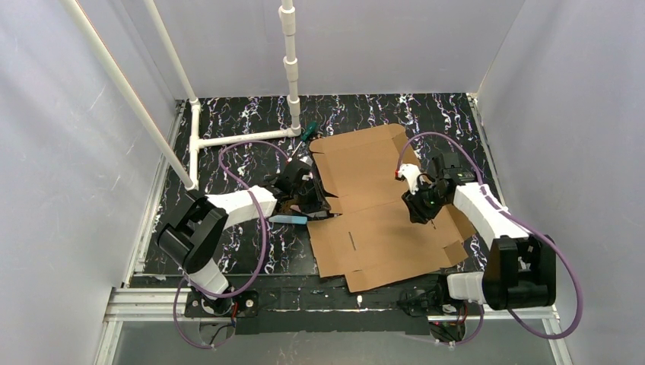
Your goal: Fold the paper box
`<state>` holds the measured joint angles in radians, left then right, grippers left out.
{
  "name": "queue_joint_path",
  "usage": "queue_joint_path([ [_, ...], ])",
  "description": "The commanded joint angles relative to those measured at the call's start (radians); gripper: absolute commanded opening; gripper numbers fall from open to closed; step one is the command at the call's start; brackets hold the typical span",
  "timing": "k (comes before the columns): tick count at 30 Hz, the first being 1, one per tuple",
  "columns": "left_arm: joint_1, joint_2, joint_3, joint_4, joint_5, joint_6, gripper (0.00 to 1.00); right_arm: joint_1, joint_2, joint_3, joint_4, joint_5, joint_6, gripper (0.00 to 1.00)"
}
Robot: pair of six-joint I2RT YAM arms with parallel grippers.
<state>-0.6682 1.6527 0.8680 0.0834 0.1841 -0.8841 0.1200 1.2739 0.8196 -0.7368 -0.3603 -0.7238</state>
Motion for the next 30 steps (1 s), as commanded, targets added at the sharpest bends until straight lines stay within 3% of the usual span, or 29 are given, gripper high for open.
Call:
queue_joint_path([
  [1, -0.013, -0.043, 0.001, 0.049, 0.034, 0.016, 0.05, 0.027, 0.079, 0.005, 0.102, 0.105, 0.088, 0.42],
  [16, -0.052, 0.127, 0.133, 0.087, 0.112, 0.010, 0.07, 0.204, 0.302, 0.007, 0.131, 0.218, 0.138, 0.26],
  [22, -0.069, 0.204, 0.196, 0.087, 0.140, 0.012, 0.14, 0.228, 0.338, 0.007, 0.126, 0.229, 0.144, 0.25],
  [30, -0.070, 0.330, 0.213, 0.086, 0.120, 0.023, 0.15, 0.228, 0.338, 0.009, 0.126, 0.228, 0.148, 0.25],
])
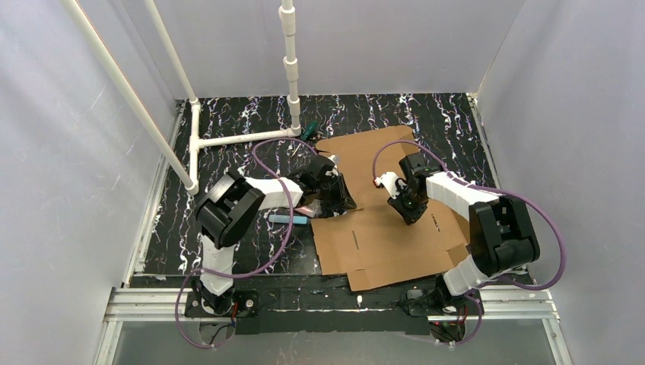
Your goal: Fold the paper box
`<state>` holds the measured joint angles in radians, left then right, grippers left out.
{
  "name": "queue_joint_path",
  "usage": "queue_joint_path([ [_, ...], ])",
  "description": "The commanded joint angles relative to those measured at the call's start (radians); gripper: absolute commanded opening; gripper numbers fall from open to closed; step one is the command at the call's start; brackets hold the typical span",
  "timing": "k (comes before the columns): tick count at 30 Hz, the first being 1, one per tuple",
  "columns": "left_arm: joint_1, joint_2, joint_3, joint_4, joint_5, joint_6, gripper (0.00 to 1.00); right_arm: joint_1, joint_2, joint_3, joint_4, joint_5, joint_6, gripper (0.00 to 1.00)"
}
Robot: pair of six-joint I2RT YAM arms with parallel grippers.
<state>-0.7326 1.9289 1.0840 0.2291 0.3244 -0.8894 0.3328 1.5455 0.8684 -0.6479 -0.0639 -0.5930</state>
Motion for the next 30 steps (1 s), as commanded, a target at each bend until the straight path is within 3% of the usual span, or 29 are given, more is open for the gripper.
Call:
queue_joint_path([
  [1, -0.005, 0.065, -0.002, -0.061, -0.030, 0.031, 0.16, 0.015, 0.067, -0.039, 0.036, -0.068, 0.017, 0.25],
  [8, -0.005, 0.070, 0.000, -0.070, -0.038, 0.048, 0.24, 0.015, 0.065, -0.040, 0.039, -0.067, 0.016, 0.25],
  [12, -0.005, -0.069, -0.036, -0.070, -0.045, 0.091, 0.25, 0.015, 0.064, -0.039, 0.040, -0.068, 0.016, 0.26],
  [15, -0.005, -0.220, -0.088, -0.070, -0.027, 0.142, 0.35, 0.015, 0.065, -0.038, 0.040, -0.069, 0.018, 0.26],
  [22, -0.019, -0.482, -0.306, -0.071, 0.161, 0.147, 0.41, 0.015, 0.069, -0.037, 0.039, -0.068, 0.017, 0.26],
  [30, -0.201, -0.665, -0.576, -0.071, 0.075, -0.010, 0.39, 0.015, 0.081, -0.033, 0.038, -0.071, 0.018, 0.27],
])
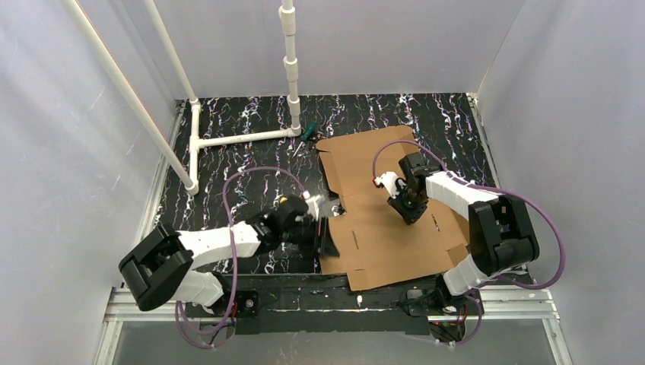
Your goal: Fold the paper box
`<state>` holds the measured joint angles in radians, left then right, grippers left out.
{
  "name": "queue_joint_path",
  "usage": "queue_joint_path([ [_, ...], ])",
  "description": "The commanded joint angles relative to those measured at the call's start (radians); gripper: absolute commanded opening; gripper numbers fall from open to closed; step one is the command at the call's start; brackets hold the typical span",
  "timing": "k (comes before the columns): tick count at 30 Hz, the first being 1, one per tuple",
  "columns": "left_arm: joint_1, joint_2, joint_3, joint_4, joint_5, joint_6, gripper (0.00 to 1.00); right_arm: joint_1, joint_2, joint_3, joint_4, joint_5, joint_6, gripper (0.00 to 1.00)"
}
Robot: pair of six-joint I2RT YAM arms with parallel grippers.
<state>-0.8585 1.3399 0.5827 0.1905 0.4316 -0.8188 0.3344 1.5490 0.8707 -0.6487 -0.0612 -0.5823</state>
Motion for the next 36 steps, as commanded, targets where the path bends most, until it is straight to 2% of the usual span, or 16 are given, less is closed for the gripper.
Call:
queue_joint_path([
  [1, -0.096, -0.094, -0.092, -0.031, -0.049, -0.100, 0.39, 0.014, 0.081, -0.034, 0.039, -0.074, 0.008, 0.27],
  [5, -0.169, -0.107, -0.116, -0.030, -0.092, -0.163, 0.39, 0.014, 0.101, -0.025, 0.038, -0.076, 0.009, 0.27],
  [13, -0.315, 0.032, -0.015, -0.007, -0.093, -0.185, 0.44, 0.014, 0.110, -0.024, 0.040, -0.074, 0.010, 0.27],
  [18, -0.335, 0.079, 0.032, -0.002, -0.078, -0.167, 0.48, 0.014, 0.109, -0.024, 0.038, -0.078, 0.010, 0.28],
  [26, -0.341, 0.197, 0.117, 0.018, -0.005, -0.139, 0.48, 0.014, 0.106, -0.023, 0.036, -0.083, 0.010, 0.28],
  [36, -0.340, 0.180, 0.179, 0.020, -0.020, -0.110, 0.48, 0.014, 0.104, -0.023, 0.035, -0.084, 0.009, 0.28],
])
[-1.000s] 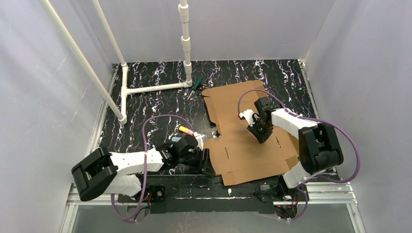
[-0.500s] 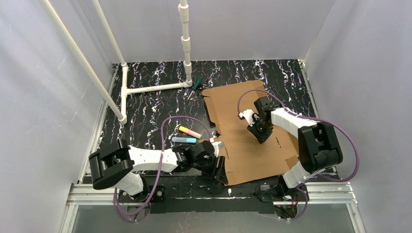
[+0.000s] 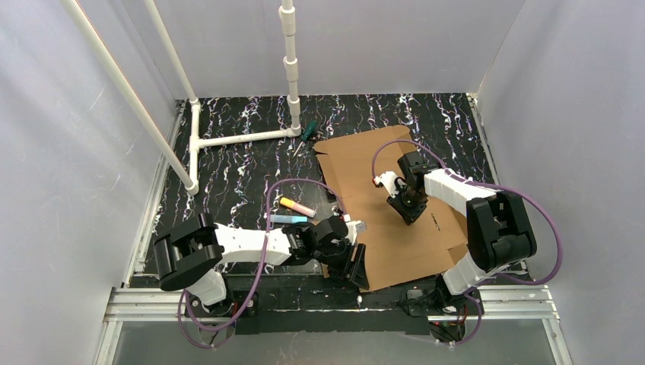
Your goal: Fold the paper box
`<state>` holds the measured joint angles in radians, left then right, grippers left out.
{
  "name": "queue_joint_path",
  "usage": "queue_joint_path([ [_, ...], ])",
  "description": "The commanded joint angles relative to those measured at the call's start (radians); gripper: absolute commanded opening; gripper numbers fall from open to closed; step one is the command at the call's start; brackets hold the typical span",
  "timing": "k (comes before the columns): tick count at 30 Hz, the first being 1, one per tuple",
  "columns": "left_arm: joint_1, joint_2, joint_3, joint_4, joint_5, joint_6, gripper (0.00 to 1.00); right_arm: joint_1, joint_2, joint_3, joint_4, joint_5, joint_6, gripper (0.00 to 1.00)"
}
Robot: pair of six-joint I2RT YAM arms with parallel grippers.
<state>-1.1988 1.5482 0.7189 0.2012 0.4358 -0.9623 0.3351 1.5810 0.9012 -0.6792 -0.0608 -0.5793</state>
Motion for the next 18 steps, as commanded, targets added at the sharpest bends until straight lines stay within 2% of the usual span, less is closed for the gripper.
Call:
queue_joint_path([
  [1, 0.001, -0.024, 0.051, 0.009, -0.027, 0.036, 0.48, 0.013, 0.073, -0.053, 0.066, -0.086, 0.007, 0.28],
  [10, 0.012, 0.157, 0.182, 0.009, 0.008, 0.031, 0.48, 0.013, 0.073, -0.053, 0.066, -0.087, 0.006, 0.28],
  [18, 0.033, 0.306, 0.232, 0.009, 0.038, -0.011, 0.48, 0.013, 0.069, -0.051, 0.065, -0.090, 0.007, 0.29],
])
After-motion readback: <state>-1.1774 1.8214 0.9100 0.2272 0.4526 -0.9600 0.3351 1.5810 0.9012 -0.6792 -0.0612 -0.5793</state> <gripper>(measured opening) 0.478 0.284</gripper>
